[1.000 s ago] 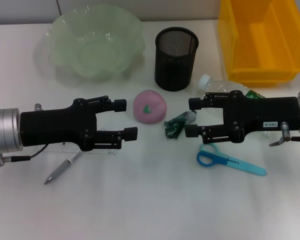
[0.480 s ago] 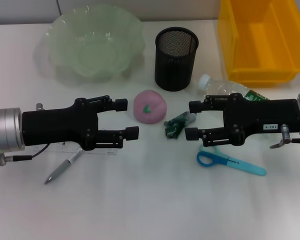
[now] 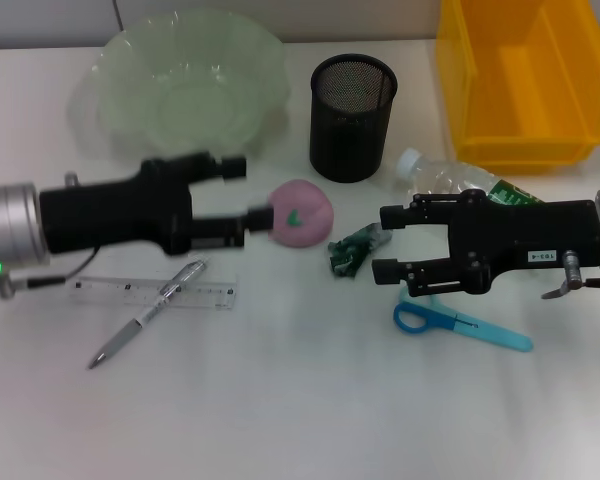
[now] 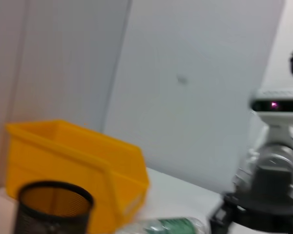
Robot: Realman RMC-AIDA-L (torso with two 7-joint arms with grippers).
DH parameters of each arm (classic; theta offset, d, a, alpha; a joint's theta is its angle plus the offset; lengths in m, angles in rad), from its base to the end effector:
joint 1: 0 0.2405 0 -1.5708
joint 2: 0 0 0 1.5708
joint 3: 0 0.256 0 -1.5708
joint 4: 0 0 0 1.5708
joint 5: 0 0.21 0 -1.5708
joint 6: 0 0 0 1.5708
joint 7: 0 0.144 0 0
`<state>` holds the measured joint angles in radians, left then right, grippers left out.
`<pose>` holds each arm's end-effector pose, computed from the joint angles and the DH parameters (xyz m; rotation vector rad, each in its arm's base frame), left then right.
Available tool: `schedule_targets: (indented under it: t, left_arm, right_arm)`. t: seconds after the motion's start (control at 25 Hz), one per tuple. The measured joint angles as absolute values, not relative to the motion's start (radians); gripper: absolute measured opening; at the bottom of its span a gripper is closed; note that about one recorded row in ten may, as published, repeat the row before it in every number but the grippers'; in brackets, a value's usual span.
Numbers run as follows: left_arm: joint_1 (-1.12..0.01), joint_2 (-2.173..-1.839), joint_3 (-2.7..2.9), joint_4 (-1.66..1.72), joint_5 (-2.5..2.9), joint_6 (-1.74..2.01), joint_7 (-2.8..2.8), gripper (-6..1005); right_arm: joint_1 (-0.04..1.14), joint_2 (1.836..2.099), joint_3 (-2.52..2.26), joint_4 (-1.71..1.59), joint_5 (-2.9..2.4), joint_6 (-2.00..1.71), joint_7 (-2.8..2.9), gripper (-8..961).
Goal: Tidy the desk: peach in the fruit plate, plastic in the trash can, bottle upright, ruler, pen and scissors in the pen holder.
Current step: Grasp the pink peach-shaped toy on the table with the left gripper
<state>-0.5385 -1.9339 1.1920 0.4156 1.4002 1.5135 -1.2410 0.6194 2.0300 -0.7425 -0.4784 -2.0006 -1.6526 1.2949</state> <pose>-0.2506 0.3303 -0.0027 -2.7478 -0.5483 -0.9245 0.2429 0.3229 -0.0170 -2.9308 0.5327 0.7793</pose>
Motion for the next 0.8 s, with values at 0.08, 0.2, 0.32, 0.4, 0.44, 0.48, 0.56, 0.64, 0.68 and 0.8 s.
schedule_targets:
  t: [0.08, 0.2, 0.32, 0.4, 0.44, 0.48, 0.56, 0.64, 0.68, 0.8]
  left_arm:
    - [-0.548, -1.936, 1.188, 0.416, 1.400, 1.492, -1.239, 854]
    - [-0.578, -1.946, 1.187, 0.416, 1.421, 1.419, -1.234, 853]
    - [-0.608, -1.961, 1.183, 0.416, 1.466, 1.358, -1.234, 852]
    - [-0.628, -1.975, 1.183, 0.416, 1.499, 1.313, -1.233, 851]
    - [-0.638, -1.985, 1.183, 0.416, 1.518, 1.283, -1.233, 851]
    - [-0.647, -1.993, 1.184, 0.417, 1.534, 1.255, -1.233, 851]
    - [-0.662, -2.013, 1.189, 0.421, 1.566, 1.187, -1.233, 850]
    - [-0.667, -2.019, 1.191, 0.421, 1.582, 1.161, -1.233, 849]
    - [-0.673, -2.029, 1.192, 0.421, 1.604, 1.126, -1.234, 849]
    - [-0.684, -2.049, 1.192, 0.423, 1.650, 1.064, -1.235, 848]
  right_arm:
    - [0.615, 2.027, -0.742, -0.479, -2.001, -1.652, 1.295, 774]
    - [0.608, 2.023, -0.742, -0.479, -2.002, -1.651, 1.296, 774]
    - [0.599, 2.020, -0.738, -0.479, -2.002, -1.651, 1.298, 774]
    - [0.594, 2.019, -0.735, -0.479, -2.002, -1.649, 1.300, 774]
    - [0.592, 2.018, -0.734, -0.479, -2.002, -1.649, 1.301, 774]
    - [0.589, 2.018, -0.734, -0.479, -2.002, -1.648, 1.302, 774]
    - [0.583, 2.018, -0.733, -0.477, -2.002, -1.643, 1.304, 773]
    - [0.583, 2.017, -0.733, -0.475, -2.002, -1.641, 1.304, 773]
    - [0.582, 2.017, -0.733, -0.474, -2.002, -1.638, 1.304, 773]
    - [0.577, 2.017, -0.733, -0.472, -2.002, -1.637, 1.304, 773]
